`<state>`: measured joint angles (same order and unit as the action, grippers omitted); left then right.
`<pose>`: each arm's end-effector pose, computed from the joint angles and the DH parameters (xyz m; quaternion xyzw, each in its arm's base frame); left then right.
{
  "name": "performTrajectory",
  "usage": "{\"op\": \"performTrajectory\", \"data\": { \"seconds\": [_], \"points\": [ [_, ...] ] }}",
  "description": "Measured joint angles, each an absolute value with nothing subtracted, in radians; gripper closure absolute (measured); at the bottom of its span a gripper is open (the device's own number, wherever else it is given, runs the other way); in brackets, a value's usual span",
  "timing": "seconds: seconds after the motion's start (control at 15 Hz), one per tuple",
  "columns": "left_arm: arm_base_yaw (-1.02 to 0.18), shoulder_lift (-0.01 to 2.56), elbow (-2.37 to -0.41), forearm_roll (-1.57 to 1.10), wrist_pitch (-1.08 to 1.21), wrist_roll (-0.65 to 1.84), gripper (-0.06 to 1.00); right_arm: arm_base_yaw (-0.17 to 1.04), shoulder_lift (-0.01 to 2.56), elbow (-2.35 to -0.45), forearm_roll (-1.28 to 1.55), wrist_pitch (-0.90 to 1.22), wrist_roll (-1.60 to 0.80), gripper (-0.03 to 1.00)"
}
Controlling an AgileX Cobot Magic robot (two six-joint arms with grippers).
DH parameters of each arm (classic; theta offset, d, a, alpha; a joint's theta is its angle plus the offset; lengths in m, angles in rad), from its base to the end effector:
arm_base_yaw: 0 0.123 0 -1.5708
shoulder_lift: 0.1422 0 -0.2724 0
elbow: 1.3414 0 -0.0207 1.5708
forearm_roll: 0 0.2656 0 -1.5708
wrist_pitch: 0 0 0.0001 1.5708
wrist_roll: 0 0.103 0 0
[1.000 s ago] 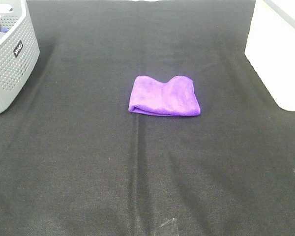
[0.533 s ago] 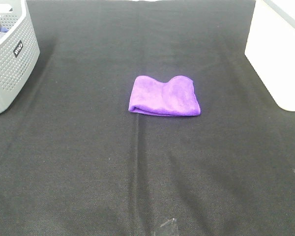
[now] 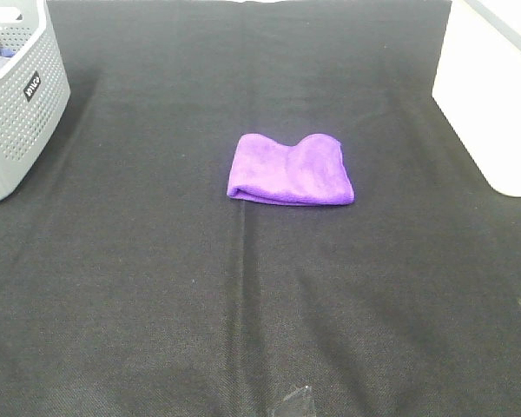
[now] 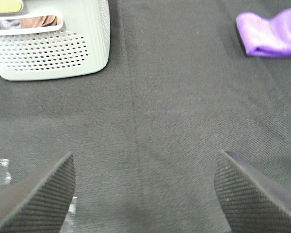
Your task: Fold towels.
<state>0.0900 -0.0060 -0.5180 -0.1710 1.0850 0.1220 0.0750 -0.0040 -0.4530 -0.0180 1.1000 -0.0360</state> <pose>0.0279 -0.0131 0.2834 0.0190 0.8500 -0.0298 0.5256 0.0342 0.0009 0.2613 -0.0481 0.8726 0.0005 0.4861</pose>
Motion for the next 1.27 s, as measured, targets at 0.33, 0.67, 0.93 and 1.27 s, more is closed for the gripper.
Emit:
{"op": "performTrajectory", "data": {
  "seconds": [0.33, 0.67, 0.93, 1.27],
  "points": [
    [0.027, -0.006, -0.518, -0.177, 1.085, 0.12, 0.21, 0.075, -0.004, -0.453, -0.013, 1.1, -0.036, 0.2],
    [0.027, -0.006, -0.518, -0.179, 1.085, 0.12, 0.21, 0.075, -0.004, -0.453, -0.007, 1.1, -0.036, 0.2],
    [0.027, -0.006, -0.518, -0.179, 1.085, 0.12, 0.21, 0.075, -0.004, -0.453, -0.007, 1.1, -0.036, 0.2],
    [0.027, -0.006, -0.518, -0.179, 1.085, 0.12, 0.21, 0.075, -0.004, -0.453, -0.007, 1.1, -0.036, 0.2]
  ]
}}
